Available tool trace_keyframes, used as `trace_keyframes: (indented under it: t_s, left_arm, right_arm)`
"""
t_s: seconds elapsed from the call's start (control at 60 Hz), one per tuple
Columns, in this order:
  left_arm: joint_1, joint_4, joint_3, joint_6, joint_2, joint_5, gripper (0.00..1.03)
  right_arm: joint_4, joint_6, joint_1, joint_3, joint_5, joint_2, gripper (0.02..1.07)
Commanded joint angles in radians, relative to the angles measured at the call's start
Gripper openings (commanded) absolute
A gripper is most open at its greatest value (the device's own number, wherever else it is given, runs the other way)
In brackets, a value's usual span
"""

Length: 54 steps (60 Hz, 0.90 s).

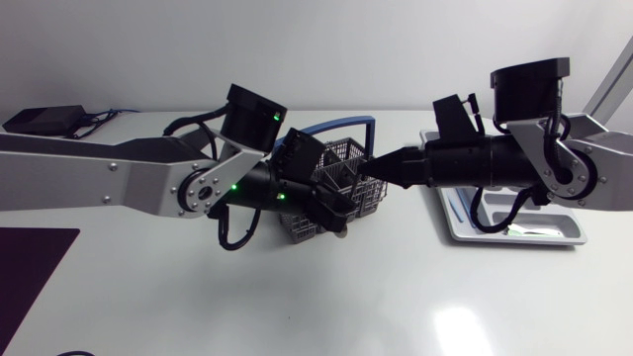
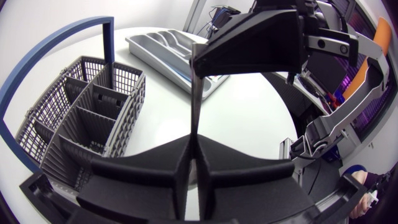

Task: Unload the cutlery basket into the drawer organizer.

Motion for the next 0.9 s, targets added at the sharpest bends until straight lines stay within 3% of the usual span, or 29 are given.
trace_keyframes:
  t_s: [0.0, 0.1, 0.35, 0.5, 0.667, 0.883]
  left_arm:
    - [-0.004, -0.052, 0.035, 0.031, -0.015, -0.055, 0.03]
    - [-0.016, -0.104, 0.054, 0.080, -0.032, -0.109, 0.03]
    - [-0.013, -0.276, 0.128, 0.194, -0.047, -0.149, 0.03]
    - [-0.001, -0.406, 0.179, 0.272, -0.050, -0.153, 0.03]
    - [-0.002, -0.526, 0.219, 0.353, -0.035, -0.178, 0.03]
    - [-0.004, -0.673, 0.283, 0.402, 0.019, -0.179, 0.03]
  right_arm:
    - [0.005, 0.025, -0.010, 0.000, -0.019, 0.007, 0.22]
    - [0.003, 0.020, -0.010, -0.004, -0.021, 0.007, 0.44]
    - [-0.008, -0.054, -0.018, -0.029, 0.011, -0.052, 0.71]
    - [-0.044, -0.271, -0.010, -0.084, 0.110, -0.157, 0.73]
    - [-0.074, -0.492, 0.047, -0.152, 0.286, -0.251, 0.77]
    - [-0.054, -0.715, 0.214, -0.247, 0.516, -0.294, 0.77]
